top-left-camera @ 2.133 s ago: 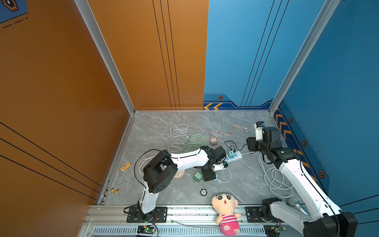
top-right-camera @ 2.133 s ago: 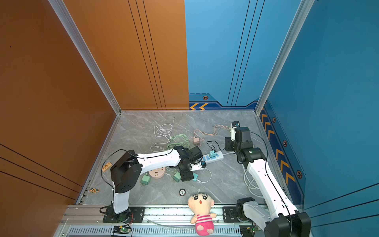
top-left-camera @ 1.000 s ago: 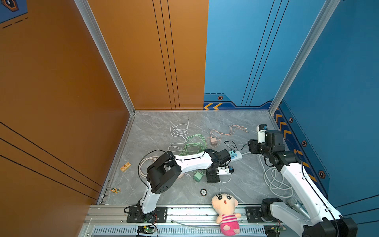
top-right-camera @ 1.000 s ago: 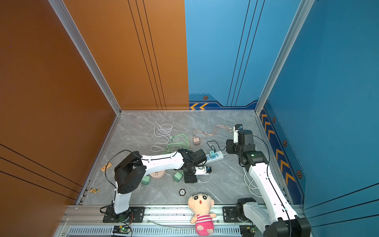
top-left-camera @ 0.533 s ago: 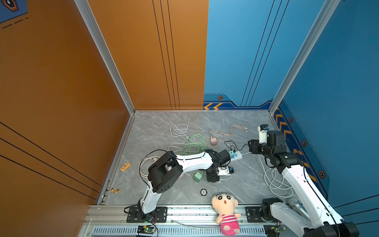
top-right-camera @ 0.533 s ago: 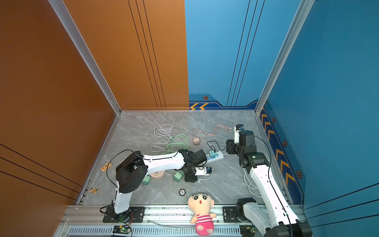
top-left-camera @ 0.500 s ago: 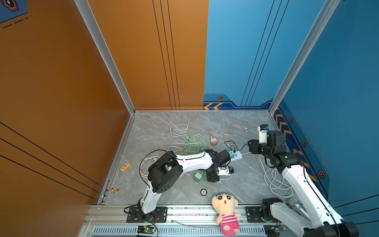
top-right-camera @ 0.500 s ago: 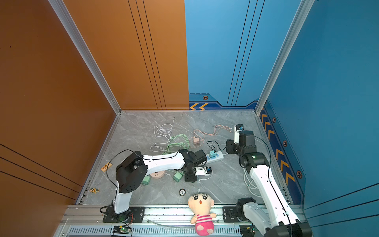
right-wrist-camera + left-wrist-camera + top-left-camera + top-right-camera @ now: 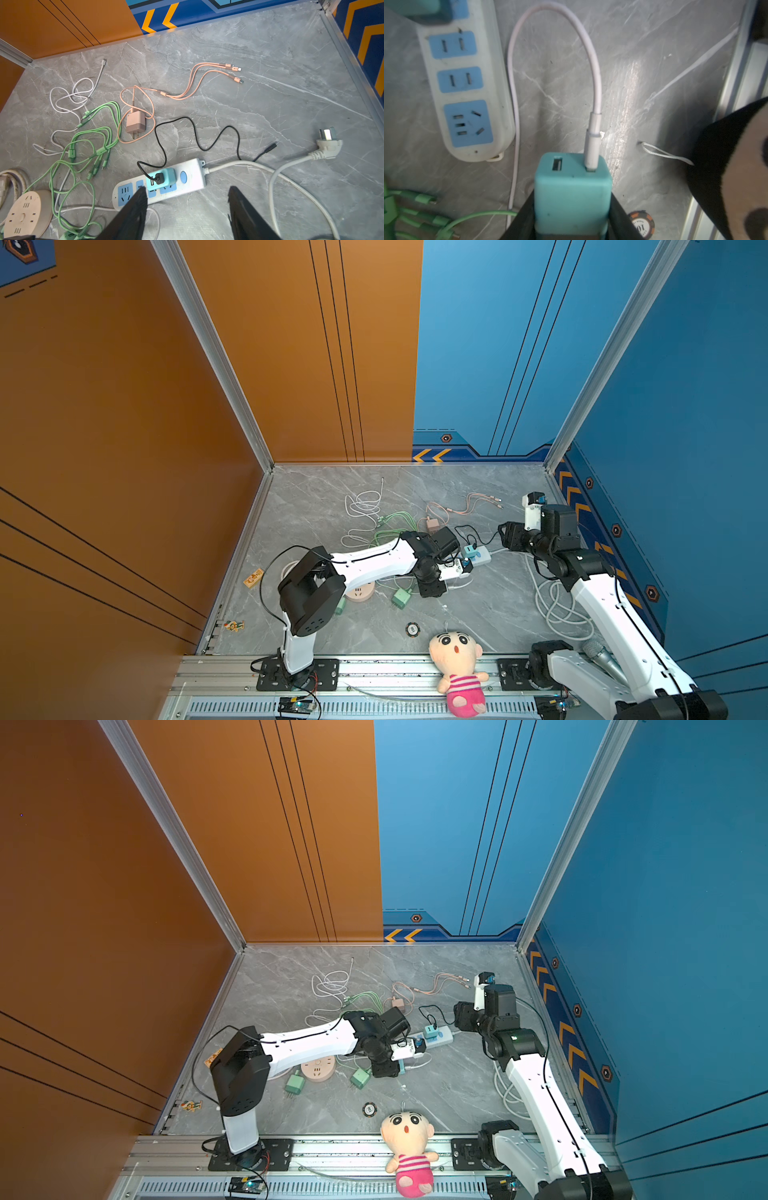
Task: Insert plugs into power strip
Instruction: Pick up the plug from the bottom-center of the table.
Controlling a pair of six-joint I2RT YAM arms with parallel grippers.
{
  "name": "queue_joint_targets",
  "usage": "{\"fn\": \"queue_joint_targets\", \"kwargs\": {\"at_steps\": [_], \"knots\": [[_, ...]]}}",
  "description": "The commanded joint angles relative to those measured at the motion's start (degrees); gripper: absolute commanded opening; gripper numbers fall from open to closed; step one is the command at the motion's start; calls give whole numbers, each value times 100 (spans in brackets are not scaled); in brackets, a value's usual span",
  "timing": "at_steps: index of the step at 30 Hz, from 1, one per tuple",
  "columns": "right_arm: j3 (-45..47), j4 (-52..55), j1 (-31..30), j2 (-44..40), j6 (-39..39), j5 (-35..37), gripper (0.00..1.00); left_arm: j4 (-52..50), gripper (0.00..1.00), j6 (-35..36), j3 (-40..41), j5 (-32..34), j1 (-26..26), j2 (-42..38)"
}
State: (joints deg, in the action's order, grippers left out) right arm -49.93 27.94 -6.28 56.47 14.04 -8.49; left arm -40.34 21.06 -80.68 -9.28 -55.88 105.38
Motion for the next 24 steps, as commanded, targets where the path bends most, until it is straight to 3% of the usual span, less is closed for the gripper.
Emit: {"fn": "queue_joint_targets", "kwargs": {"at_steps": [1,15,24], "knots": [[-329,142,29,31,291,-247,64,159,32,-178,192,-162,113,-360],[-623,339,22,-219,634,-364,65,1400,30,-1196,1122,-920,1089,-1468],[-767,285,-85,-162,956,-866,63,1978,27,-2242,1329,-915,1732,-2110]]}}
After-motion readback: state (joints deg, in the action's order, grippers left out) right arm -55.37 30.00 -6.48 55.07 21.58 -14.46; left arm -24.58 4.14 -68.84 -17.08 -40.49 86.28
